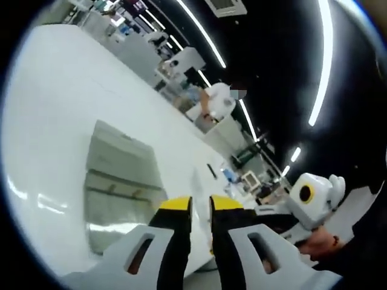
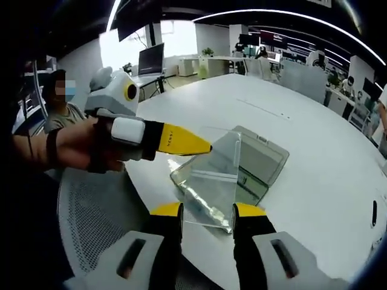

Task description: Insert the divider into the dual guide fixture by aligning both edges with the guide slots and pushing it downward to the bottom, including one-sided entry, uneven engagement, binding, and posture correction.

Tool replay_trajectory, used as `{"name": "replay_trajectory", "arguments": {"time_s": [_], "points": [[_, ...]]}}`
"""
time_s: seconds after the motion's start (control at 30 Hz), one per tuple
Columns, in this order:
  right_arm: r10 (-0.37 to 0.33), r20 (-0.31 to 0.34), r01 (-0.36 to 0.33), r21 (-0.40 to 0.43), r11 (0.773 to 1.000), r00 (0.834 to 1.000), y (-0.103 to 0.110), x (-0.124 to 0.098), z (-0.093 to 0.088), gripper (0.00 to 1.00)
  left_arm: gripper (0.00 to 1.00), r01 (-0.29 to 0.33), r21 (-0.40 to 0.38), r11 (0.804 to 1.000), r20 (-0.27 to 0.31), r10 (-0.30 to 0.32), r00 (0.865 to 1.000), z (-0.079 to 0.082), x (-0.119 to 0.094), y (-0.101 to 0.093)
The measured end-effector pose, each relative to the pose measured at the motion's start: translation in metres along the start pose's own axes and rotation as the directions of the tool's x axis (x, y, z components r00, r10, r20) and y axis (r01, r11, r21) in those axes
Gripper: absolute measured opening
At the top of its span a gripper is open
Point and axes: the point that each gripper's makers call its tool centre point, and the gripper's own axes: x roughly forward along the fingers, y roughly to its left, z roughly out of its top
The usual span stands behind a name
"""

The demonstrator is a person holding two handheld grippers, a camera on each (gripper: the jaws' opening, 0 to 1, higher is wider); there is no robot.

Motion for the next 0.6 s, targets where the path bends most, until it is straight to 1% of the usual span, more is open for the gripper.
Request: {"name": "replay_trajectory", "arguments": {"time_s": [0.2, 0.4, 0.47, 0.57, 0.6], "points": [[-0.002, 0.019, 0.002, -0.008, 1.000, 1.000, 0.0014, -0.0008, 0.0059, 0.28, 0.00, 0.005, -0.006, 1.000, 0.004, -0.005, 1.000, 0.0014, -0.0005, -0.0001], [-0.002, 0.019, 0.002, -0.005, 1.000, 1.000, 0.0021, -0.0008, 0.0055, 0.28, 0.00, 0.009, -0.019, 1.000, 0.006, -0.009, 1.000, 0.0017, -0.0008, 0.0000], [-0.001, 0.017, 0.001, -0.006, 1.000, 1.000, 0.0022, -0.0009, 0.0048, 0.28, 0.00, 0.026, -0.037, 0.999, 0.001, -0.026, 1.000, 0.0007, -0.0007, -0.0032], [0.002, 0.017, -0.001, -0.006, 1.000, 1.000, 0.0024, -0.0012, 0.0043, 0.29, 0.00, 0.025, -0.039, 0.999, -0.003, -0.025, 1.000, 0.0004, -0.0008, -0.0030], [0.003, 0.012, -0.003, -0.005, 1.000, 1.000, 0.0025, -0.0013, 0.0035, 0.29, 0.00, 0.037, -0.049, 0.998, -0.010, -0.037, 0.999, -0.0006, -0.0008, -0.0046]]}}
